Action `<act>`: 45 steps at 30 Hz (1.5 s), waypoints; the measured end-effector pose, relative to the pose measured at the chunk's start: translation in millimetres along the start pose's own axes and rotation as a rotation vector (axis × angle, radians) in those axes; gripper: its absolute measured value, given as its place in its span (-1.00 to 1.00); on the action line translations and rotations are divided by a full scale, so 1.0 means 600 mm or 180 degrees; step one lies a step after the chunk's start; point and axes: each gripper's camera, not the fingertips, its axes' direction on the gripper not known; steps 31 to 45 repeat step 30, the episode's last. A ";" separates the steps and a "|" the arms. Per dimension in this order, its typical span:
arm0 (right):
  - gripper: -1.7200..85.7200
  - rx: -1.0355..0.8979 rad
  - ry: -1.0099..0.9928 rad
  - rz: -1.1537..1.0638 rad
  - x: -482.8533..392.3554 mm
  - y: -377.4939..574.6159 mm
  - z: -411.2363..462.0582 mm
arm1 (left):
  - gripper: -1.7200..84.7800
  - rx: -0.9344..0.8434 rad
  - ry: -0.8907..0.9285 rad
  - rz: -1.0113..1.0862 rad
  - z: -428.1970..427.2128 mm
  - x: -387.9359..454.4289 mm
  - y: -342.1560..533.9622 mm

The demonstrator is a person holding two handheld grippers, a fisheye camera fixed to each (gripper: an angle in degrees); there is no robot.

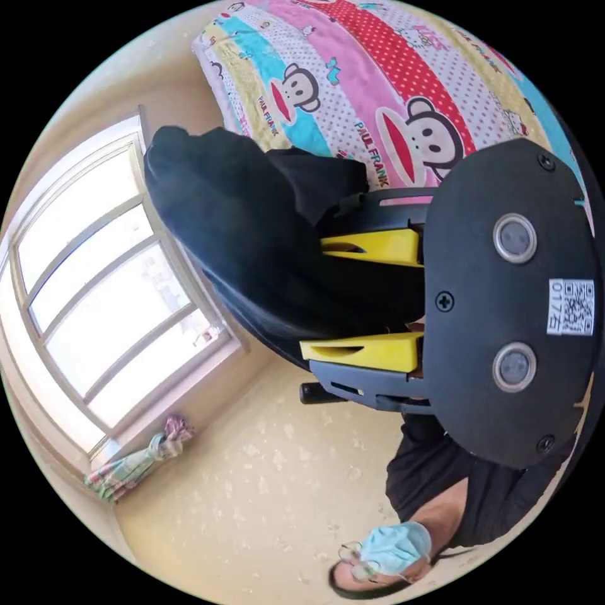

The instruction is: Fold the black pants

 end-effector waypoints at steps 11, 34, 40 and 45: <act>-0.43 -0.0262 0.0517 0.1068 0.234 0.001 0.302 | -0.96 -0.0207 0.1216 -0.1223 0.097 -0.308 0.200; -0.91 -0.3243 0.1397 0.2554 0.259 0.475 0.125 | -0.98 -0.4579 -0.0381 0.1876 0.616 0.206 0.550; -0.91 -0.3243 0.1397 0.2554 0.259 0.475 0.125 | -0.98 -0.4579 -0.0381 0.1876 0.616 0.206 0.550; -0.91 -0.3243 0.1397 0.2554 0.259 0.475 0.125 | -0.98 -0.4579 -0.0381 0.1876 0.616 0.206 0.550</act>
